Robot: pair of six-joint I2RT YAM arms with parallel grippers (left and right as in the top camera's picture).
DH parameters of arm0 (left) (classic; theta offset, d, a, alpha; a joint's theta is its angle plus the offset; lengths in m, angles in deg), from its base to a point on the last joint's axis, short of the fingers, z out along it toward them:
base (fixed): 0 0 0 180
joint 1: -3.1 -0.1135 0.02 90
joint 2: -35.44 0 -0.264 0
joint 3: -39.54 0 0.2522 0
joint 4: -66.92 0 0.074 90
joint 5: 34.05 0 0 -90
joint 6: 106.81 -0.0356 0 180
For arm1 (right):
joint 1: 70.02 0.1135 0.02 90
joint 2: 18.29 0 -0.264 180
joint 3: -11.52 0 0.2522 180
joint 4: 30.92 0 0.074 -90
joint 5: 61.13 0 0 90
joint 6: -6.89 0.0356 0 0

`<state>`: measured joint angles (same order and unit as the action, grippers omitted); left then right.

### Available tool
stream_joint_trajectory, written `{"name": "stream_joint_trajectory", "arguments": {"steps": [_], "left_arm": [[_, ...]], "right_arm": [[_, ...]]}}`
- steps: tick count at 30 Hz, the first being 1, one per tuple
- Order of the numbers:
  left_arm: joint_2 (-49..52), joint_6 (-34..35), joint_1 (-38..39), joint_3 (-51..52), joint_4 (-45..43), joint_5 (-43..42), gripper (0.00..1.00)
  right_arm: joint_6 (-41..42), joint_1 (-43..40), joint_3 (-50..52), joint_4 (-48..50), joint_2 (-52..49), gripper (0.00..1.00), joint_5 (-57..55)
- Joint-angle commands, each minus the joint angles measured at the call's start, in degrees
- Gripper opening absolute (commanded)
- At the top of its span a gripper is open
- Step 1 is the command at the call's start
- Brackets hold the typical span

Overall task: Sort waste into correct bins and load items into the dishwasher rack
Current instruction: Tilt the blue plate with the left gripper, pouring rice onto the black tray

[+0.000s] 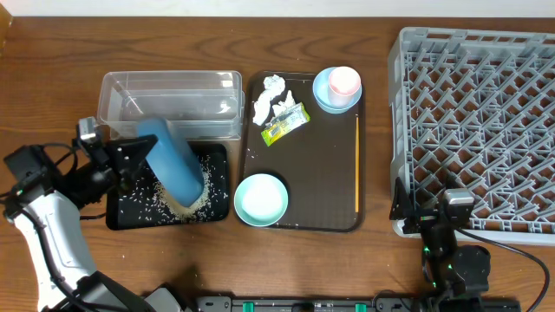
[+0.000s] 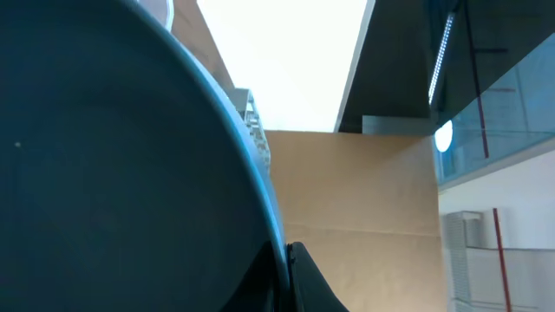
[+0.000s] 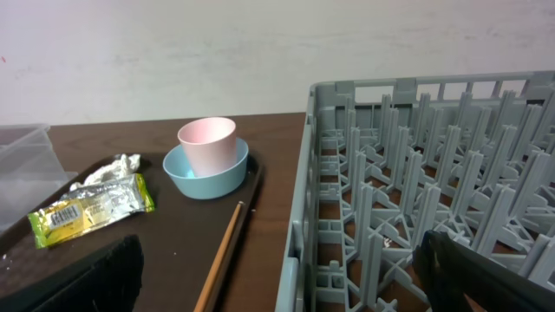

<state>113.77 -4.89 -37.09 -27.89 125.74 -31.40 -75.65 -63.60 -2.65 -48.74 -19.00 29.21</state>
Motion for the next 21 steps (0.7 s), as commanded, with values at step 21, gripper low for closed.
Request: {"name": "stream_joint_trajectory", "arguments": {"steps": [21], "left_arm": [[-1.09, -4.63, -3.15, -0.15, 1.68, -2.12, 0.06]], "right_arm": [[0.63, 0.42, 0.09, -0.24, 0.22, 0.99, -0.09]]}}
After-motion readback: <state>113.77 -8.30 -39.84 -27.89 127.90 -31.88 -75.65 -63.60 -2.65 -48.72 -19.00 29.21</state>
